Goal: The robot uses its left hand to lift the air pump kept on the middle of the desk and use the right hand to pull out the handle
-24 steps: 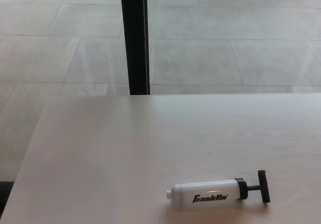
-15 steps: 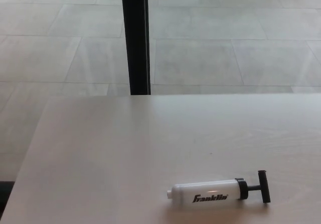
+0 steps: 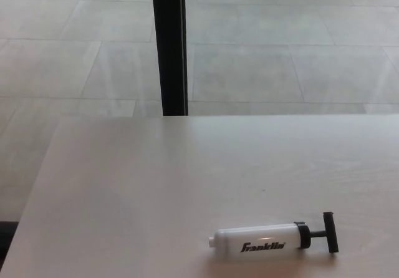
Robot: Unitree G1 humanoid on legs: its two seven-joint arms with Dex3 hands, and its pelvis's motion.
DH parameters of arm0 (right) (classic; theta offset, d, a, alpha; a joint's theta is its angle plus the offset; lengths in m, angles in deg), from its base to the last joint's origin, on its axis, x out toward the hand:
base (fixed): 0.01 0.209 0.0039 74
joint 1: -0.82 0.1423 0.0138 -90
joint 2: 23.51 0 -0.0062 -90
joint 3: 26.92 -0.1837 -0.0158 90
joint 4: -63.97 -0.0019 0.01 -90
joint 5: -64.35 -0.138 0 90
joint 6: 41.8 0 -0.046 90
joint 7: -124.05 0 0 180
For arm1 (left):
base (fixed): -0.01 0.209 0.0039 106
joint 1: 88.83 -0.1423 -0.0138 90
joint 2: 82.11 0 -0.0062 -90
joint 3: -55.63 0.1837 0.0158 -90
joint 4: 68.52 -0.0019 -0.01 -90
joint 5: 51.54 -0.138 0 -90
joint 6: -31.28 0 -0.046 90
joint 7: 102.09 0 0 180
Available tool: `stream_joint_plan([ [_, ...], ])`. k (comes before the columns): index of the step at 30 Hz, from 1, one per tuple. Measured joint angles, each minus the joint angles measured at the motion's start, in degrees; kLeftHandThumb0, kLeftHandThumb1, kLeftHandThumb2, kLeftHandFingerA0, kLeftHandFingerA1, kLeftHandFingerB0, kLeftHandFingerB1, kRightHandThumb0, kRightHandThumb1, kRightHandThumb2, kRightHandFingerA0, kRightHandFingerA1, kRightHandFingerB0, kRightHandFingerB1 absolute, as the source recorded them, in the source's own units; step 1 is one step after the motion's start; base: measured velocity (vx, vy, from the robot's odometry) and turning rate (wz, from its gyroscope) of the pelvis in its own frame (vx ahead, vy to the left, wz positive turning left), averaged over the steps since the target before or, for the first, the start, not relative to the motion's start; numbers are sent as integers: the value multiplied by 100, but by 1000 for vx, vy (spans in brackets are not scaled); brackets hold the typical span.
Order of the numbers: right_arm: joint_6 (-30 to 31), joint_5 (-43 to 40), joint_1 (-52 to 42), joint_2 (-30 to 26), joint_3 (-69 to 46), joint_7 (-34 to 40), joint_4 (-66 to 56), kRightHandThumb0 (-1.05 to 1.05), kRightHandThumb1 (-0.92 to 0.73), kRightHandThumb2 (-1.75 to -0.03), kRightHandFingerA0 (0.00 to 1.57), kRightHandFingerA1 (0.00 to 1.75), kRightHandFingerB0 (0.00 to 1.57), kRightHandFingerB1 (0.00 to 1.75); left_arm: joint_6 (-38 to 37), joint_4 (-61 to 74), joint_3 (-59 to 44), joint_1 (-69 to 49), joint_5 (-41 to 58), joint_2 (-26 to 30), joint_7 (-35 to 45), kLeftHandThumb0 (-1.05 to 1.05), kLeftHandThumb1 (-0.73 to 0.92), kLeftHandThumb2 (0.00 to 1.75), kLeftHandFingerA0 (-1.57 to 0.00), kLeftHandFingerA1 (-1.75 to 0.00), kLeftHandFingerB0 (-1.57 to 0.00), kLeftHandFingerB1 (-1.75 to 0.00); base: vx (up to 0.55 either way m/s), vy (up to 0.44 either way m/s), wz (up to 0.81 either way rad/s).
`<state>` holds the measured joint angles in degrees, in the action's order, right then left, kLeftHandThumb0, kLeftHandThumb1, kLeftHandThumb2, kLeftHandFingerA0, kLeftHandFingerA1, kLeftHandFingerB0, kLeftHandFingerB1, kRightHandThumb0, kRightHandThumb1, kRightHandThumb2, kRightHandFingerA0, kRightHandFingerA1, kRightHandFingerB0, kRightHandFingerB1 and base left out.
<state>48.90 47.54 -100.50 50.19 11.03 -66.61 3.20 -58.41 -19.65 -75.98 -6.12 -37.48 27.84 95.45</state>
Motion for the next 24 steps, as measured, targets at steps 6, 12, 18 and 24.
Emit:
stream_joint_plan([
  [6, 45, 47, 432, 102, 429, 37, -896, -67, -88, -66, 11, 30, 13, 23, 127, 1317, 412, 564, 7, -303, -66, -56, 52, 87, -34, -57, -28, -51, 0, 0, 0],
  [12, 100, 148, 696, 345, 1031, 87, -1791, -72, -68, -106, 6, 48, 3, 40, 349, 2494, 1192, 1038, -32, -809, -136, -55, 72, 60, -22, -46, -29, -41, 0, 0, 0],
  [18, 154, 316, 950, 532, 1735, 133, -2441, -70, -87, -66, 16, 43, 22, 32, 691, 3616, 2311, 1483, -154, -1366, -206, -62, 70, 60, -17, -52, -26, -40, 0, 0, 0],
  [24, 222, 492, 1257, 540, 2339, 180, -2750, -71, -86, -66, 26, 43, 26, 34, 1113, 4404, 3469, 1936, -418, -1767, -278, -65, 70, 60, -19, -53, -28, -41, 0, 0, 0],
])
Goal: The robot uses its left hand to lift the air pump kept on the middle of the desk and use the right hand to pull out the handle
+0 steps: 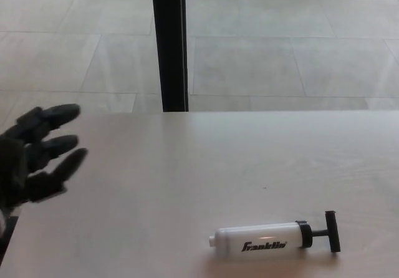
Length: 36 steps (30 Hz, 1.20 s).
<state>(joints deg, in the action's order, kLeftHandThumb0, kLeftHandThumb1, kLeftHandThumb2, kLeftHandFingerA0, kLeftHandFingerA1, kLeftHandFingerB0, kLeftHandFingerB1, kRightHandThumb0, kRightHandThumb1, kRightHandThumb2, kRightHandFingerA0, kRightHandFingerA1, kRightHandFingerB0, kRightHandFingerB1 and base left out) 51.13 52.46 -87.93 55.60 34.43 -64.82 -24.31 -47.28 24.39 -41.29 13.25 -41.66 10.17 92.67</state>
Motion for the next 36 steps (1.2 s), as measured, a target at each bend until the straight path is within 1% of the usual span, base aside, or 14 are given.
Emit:
stream_joint_plan([
  [16, 283, 521, 599, -2, 1092, 66, -39, -67, -63, -101, 23, 52, 40, 56, 1124, 564, 2299, 929, -1078, -223, -193, -70, 70, 61, -20, -56, -28, -40, 0, 0, 0],
  [18, 331, 547, 623, -2, 1135, 66, -58, -66, -76, -64, 33, 45, 42, 41, 1221, 553, 2470, 1015, -1205, -218, -207, -71, 72, 61, -16, -53, -26, -39, 0, 0, 0],
  [19, 365, 572, 643, -2, 1168, 67, -66, -70, -64, -101, 28, 54, 38, 55, 1299, 544, 2599, 1076, -1303, -212, -210, -73, 72, 61, -14, -54, -25, -40, 0, 0, 0],
  [20, 404, 594, 664, -2, 1201, 67, -73, -62, -78, -63, 35, 44, 41, 40, 1377, 536, 2720, 1131, -1401, -205, -211, -76, 58, 92, -8, -54, -15, -47, 0, 0, 0],
  [21, 433, 608, 679, -2, 1219, 68, -80, -67, -64, -99, 25, 53, 38, 55, 1432, 529, 2807, 1172, -1474, -198, -213, -78, 57, 92, -7, -54, -14, -47, 0, 0, 0],
  [22, 457, 619, 697, -2, 1230, 68, -86, -65, -63, -98, 26, 53, 38, 55, 1480, 521, 2896, 1208, -1546, -189, -212, -39, 40, 101, -5, -56, 0, -49, 0, 0, 0],
  [23, 473, 624, 711, -2, 1234, 68, -92, -61, -62, -98, 24, 53, 40, 56, 1511, 514, 2969, 1234, -1595, -177, -211, -80, 74, 63, -5, -48, -17, -36, 0, 0, 0],
  [25, 522, 636, 765, -2, 1241, 68, -114, -64, -63, -98, 26, 54, 40, 56, 1622, 485, 3253, 1324, -1787, -140, -209, -82, 58, 96, -6, -50, -11, -47, 0, 0, 0],
  [27, 548, 646, 800, -2, 1246, 67, -124, -57, -77, -63, 36, 47, 43, 42, 1702, 451, 3466, 1397, -1922, -112, -208, -85, 75, 63, -4, -49, -16, -38, 0, 0, 0],
  [28, 563, 653, 821, -2, 1248, 68, -126, -64, -64, -98, 34, 58, 38, 55, 1748, 426, 3590, 1446, -2016, -101, -208, -84, 58, 100, 0, -44, -10, -47, 0, 0, 0],
  [33, 598, 690, 856, 0, 1260, 67, -132, -63, -63, -97, 31, 56, 39, 56, 1930, 69, 4181, 1741, -2436, -162, -230, -84, 60, 101, 0, -40, -9, -44, 0, 0, 0],
  [34, 605, 695, 858, 0, 1263, 67, -132, -57, -76, -62, 37, 46, 44, 41, 1974, -36, 4305, 1816, -2526, -200, -237, -83, 58, 100, 0, -43, -10, -47, 0, 0, 0],
  [35, 612, 702, 862, 0, 1270, 67, -133, -64, -62, -98, 30, 55, 42, 56, 2025, -154, 4435, 1897, -2613, -244, -245, -85, 77, 64, -3, -44, -18, -36, 0, 0, 0],
  [36, 614, 703, 862, 0, 1272, 68, -134, -65, -62, -98, 29, 55, 41, 56, 2034, -181, 4461, 1915, -2631, -253, -247, -87, 59, 99, -3, -45, -14, -49, 0, 0, 0],
])
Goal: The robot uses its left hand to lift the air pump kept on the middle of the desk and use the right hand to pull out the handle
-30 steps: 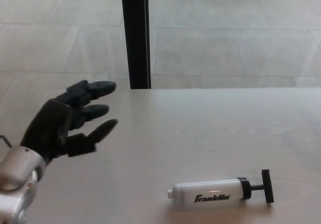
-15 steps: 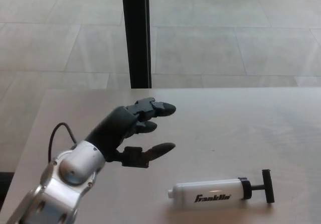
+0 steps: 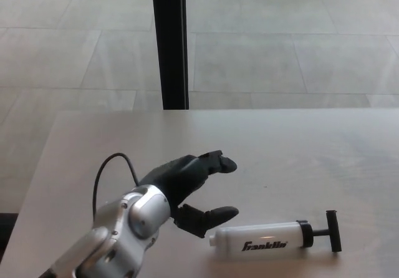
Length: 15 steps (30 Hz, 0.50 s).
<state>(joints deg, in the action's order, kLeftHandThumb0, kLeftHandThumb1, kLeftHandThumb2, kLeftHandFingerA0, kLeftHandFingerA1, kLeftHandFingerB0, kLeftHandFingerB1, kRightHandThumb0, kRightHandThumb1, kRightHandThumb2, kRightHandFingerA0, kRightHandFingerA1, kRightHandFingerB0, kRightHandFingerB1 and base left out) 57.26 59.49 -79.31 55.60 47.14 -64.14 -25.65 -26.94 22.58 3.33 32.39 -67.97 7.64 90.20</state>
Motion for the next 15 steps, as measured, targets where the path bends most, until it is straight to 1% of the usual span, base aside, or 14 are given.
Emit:
stream_joint_plan([
  [1, 10, 6, 10, 3, 13, 1, -1, -65, -63, -98, 30, 55, 42, 56, 67, -163, 150, 98, -107, -65, -16, -83, 58, 98, -4, -47, -13, -48, 0, 0, 0],
  [6, 48, 22, 90, 63, 51, 31, -9, -62, -62, -97, 29, 55, 42, 57, 347, -812, 629, 411, -508, -436, -160, -81, 58, 96, -5, -52, -16, -50, 0, 0, 0],
  [7, 58, 25, 110, 78, 54, 43, -12, -60, -61, -97, 29, 55, 42, 57, 398, -911, 685, 438, -571, -511, -194, -40, 41, 103, -6, -57, -1, -49, 0, 0, 0],
  [8, 73, 25, 139, 109, 55, 58, -20, -59, -61, -98, 30, 56, 43, 58, 464, -1043, 741, 458, -648, -634, -246, -81, 72, 62, -6, -52, -22, -42, 0, 0, 0],
  [10, 108, 26, 203, 202, 56, 103, -40, -57, -60, -98, 29, 55, 43, 58, 613, -1337, 860, 473, -823, -926, -390, -81, 74, 62, -7, -53, -23, -42, 0, 0, 0],
  [11, 124, 29, 222, 227, 56, 123, -47, -56, -60, -98, 29, 56, 43, 59, 669, -1440, 892, 472, -896, -1042, -458, -80, 56, 97, -2, -51, -16, -52, 0, 0, 0],
  [13, 171, 38, 268, 293, 57, 171, -74, -58, -61, -99, 31, 56, 43, 58, 784, -1653, 901, 474, -1065, -1299, -644, -80, 56, 96, -2, -51, -17, -52, 0, 0, 0],
  [14, 199, 51, 291, 329, 56, 205, -97, -56, -76, -62, 40, 47, 48, 43, 850, -1763, 891, 456, -1163, -1438, -761, -81, 57, 97, -3, -51, -17, -51, 0, 0, 0],
  [15, 218, 56, 306, 363, 50, 238, -112, -56, -76, -62, 40, 47, 48, 43, 896, -1842, 888, 432, -1237, -1543, -855, -81, 57, 97, -3, -51, -17, -51, 0, 0, 0],
])
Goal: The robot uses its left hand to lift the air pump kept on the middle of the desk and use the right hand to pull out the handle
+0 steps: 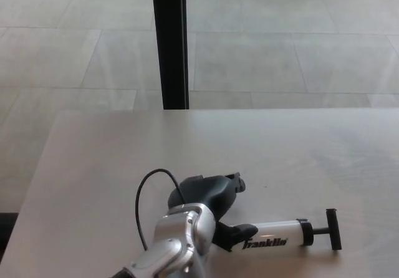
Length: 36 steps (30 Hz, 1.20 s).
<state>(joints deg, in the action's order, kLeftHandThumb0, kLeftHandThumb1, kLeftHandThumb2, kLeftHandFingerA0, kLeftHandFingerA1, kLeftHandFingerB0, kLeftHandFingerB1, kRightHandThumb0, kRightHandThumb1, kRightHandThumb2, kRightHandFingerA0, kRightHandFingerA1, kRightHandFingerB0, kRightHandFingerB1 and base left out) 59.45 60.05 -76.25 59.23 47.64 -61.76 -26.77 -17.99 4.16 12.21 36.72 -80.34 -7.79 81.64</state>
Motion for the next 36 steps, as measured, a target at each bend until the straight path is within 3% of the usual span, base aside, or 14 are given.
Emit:
stream_joint_plan([
  [1, 13, 6, 10, 28, -4, 23, -7, -55, -60, -99, 30, 56, 42, 58, 31, -51, -2, -20, -55, -70, -65, -81, 58, 98, -3, -51, -17, -51, 0, 0, 0],
  [3, 48, 25, 23, 65, -12, 68, -28, -55, -59, -98, 31, 56, 42, 58, 86, -145, -18, -77, -175, -203, -208, -79, 56, 96, -3, -53, -17, -51, 0, 0, 0],
  [4, 55, 35, 27, 78, -25, 94, -28, -55, -71, -63, 38, 46, 48, 44, 104, -177, -43, -122, -223, -267, -282, -79, 56, 96, -3, -51, -18, -51, 0, 0, 0],
  [12, 86, 65, 83, 216, -91, 243, -24, -56, -74, -62, 41, 46, 50, 44, 114, -296, -281, -437, -523, -581, -752, -78, 56, 93, -9, -55, -24, -51, 0, 0, 0],
  [20, 87, 91, 139, 280, -92, 333, -25, -55, -74, -62, 40, 48, 49, 44, 97, -323, -270, -600, -778, -739, -948, -78, 56, 90, -9, -56, -15, -48, 0, 0, 0],
  [28, 88, 111, 139, 333, -59, 342, -38, -53, -71, -62, 41, 48, 50, 46, 92, -802, 60, -499, -1112, -1019, -1172, -77, 54, 90, -11, -56, -17, -49, 0, 0, 0],
  [29, 89, 115, 138, 347, -41, 342, -61, -49, -73, -61, 42, 49, 51, 46, 91, -836, 84, -497, -1146, -1074, -1208, -74, 70, 60, -13, -55, -23, -42, 0, 0, 0],
  [36, 88, 127, 126, 443, 11, 342, -43, -51, -72, -61, 41, 47, 52, 44, -110, -1484, 464, -147, -1344, -1437, -1405, -69, 70, 60, -18, -54, -31, -44, 0, 0, 0],
])
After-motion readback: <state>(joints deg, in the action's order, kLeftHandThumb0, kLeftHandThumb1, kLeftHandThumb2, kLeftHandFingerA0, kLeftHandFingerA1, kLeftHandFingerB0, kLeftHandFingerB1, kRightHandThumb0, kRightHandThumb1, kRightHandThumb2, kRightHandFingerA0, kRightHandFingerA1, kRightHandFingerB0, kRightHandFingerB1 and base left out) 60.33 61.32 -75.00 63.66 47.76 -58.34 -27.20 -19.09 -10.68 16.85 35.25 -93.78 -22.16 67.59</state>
